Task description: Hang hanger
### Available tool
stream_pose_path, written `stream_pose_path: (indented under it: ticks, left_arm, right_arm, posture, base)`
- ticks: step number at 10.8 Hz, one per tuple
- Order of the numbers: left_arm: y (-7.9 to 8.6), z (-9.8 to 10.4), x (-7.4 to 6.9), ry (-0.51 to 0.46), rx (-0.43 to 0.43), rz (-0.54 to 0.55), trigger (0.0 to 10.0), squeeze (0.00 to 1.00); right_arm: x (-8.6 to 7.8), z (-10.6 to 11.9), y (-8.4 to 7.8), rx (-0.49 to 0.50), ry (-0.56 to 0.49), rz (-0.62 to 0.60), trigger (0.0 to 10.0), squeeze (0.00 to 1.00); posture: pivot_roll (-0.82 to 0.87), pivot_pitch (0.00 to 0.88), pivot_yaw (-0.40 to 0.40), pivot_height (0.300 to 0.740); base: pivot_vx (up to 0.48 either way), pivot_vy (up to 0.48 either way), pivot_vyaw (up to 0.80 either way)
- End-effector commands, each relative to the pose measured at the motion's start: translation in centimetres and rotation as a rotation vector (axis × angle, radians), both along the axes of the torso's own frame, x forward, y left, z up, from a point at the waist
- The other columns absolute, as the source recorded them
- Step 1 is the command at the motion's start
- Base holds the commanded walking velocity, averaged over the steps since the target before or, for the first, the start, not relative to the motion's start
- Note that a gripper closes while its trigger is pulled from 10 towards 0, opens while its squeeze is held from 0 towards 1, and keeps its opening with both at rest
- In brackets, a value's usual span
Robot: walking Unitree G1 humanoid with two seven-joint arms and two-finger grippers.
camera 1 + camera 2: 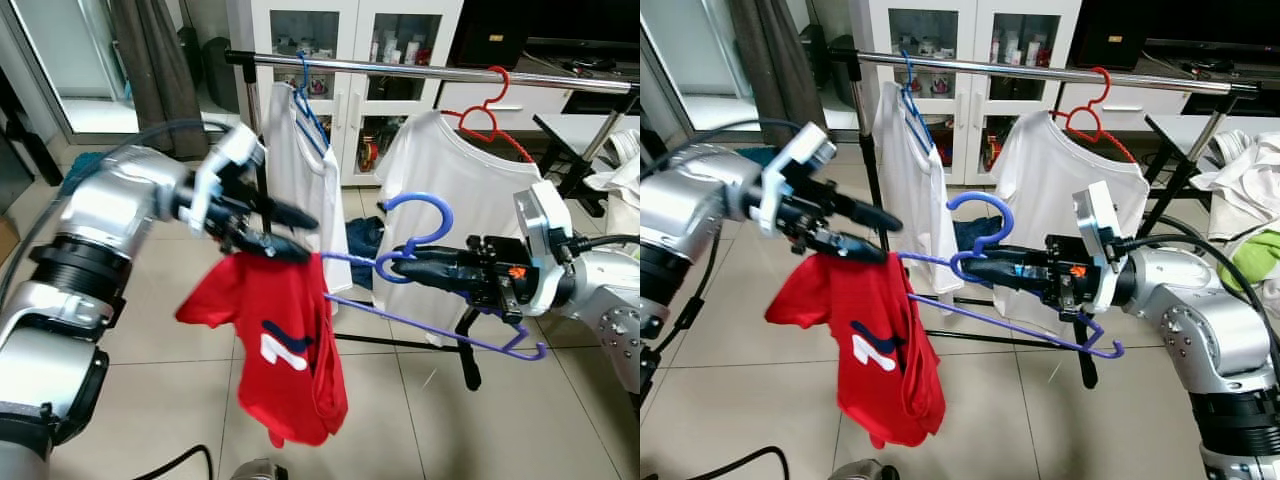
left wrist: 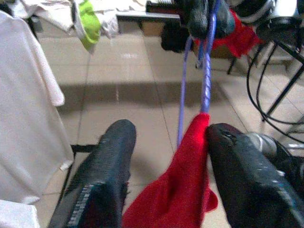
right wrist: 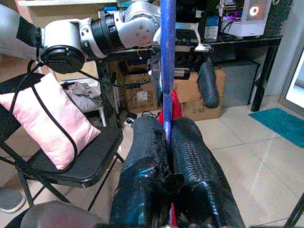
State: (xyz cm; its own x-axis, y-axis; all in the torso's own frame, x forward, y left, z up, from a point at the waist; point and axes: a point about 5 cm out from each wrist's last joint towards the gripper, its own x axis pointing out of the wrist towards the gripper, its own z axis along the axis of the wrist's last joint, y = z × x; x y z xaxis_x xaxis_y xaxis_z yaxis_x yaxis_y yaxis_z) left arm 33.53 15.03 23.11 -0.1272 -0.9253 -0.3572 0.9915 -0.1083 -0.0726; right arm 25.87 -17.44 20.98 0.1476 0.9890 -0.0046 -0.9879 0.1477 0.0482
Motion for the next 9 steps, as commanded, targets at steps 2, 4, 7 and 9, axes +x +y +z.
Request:
stream_pose_path:
  ticks: [2,4,7,9]
  left_arm:
    - [-0.3,0.0,0.0,-0.022,0.069,-0.033,0.0,0.00]
    - [-0.5,-0.4,0.0,-0.027,0.104,-0.058,0.0,0.00]
    - [-0.8,0.2,0.2,-0.026,0.061,-0.063,0.0,0.00]
    - [-0.9,0.9,-0.1,-0.024,0.013,-0.081,0.0,0.00]
  right_arm:
    - [-0.3,0.9,0.4,-0.005,-0.048,0.035,10.0,0.00]
    - [0.0,1.0,0.5,-0.007,-0.054,0.037,10.0,0.00]
    - [0.0,1.1,0.5,-0.005,-0.057,0.041,10.0,0.00]
    - [-0.2,1.0,0.4,-0.003,-0.032,0.052,10.0,0.00]
  posture:
    - [-0.04,0.000,0.040,0.740]
    - [-0.04,0.000,0.039,0.740]
    - [-0.04,0.000,0.040,0.740]
    - [-0.04,0.000,0.043,0.740]
  base:
    - [0.000,0.000,0.00]
    - [0.000,0.000,0.00]
    - [0.000,0.000,0.00]
    - [0.000,0.000,0.00]
